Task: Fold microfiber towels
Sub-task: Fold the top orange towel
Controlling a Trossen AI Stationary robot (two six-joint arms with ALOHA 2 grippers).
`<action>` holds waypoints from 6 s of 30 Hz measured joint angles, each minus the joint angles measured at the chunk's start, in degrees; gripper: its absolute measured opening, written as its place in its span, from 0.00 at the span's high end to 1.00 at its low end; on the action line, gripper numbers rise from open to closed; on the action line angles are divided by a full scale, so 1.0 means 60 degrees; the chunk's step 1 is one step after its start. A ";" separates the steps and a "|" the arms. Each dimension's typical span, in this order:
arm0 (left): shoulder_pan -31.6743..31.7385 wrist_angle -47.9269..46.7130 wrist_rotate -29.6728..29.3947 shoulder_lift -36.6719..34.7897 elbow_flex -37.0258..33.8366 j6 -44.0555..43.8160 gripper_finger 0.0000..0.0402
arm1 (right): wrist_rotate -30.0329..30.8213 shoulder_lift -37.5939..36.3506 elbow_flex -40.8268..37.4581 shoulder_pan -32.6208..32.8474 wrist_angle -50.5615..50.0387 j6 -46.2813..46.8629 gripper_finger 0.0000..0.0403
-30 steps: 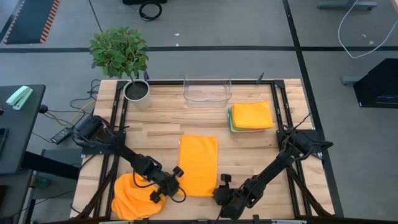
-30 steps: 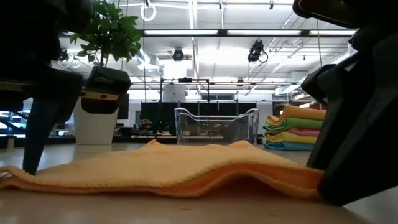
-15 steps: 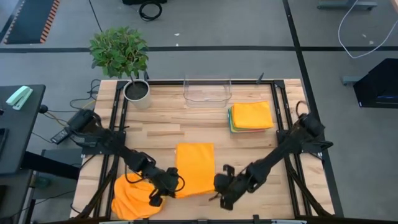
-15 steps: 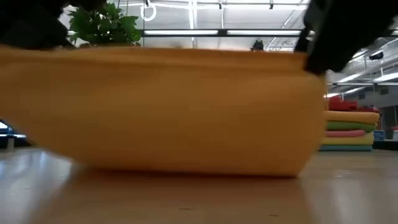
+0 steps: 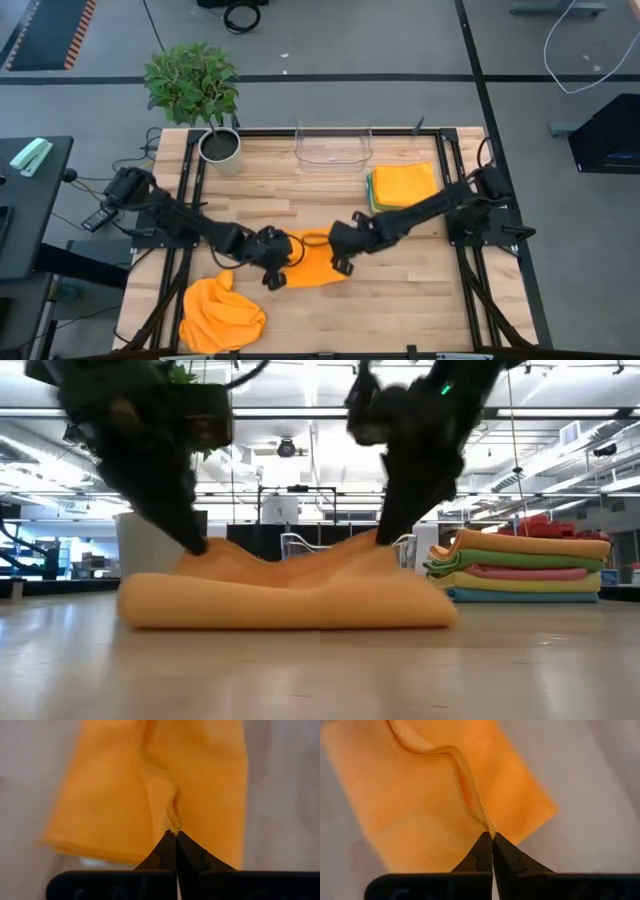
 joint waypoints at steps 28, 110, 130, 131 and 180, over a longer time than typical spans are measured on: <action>0.1411 -0.0820 -0.0636 0.0069 -0.0102 0.0238 0.99 | 0.0320 -0.0324 -0.0867 -0.1927 0.1033 -0.0508 0.77; 0.2849 0.1414 0.0980 0.1297 0.0477 0.5865 0.58 | -0.0180 -0.0503 -0.3636 0.0507 0.5285 0.2293 1.00; 0.2981 0.1284 0.0980 0.1749 0.0623 0.5385 0.60 | -0.0180 -0.0507 -0.3636 0.0507 0.5242 0.2271 1.00; 0.3016 0.1235 0.0983 0.1751 0.0623 0.5387 0.60 | -0.0180 -0.0507 -0.3636 0.0506 0.5242 0.2271 1.00; 0.4536 -0.1319 -0.1051 0.0404 0.0619 0.4179 0.69 | 0.0086 -0.0316 -0.3490 -0.2590 0.6773 0.1054 1.00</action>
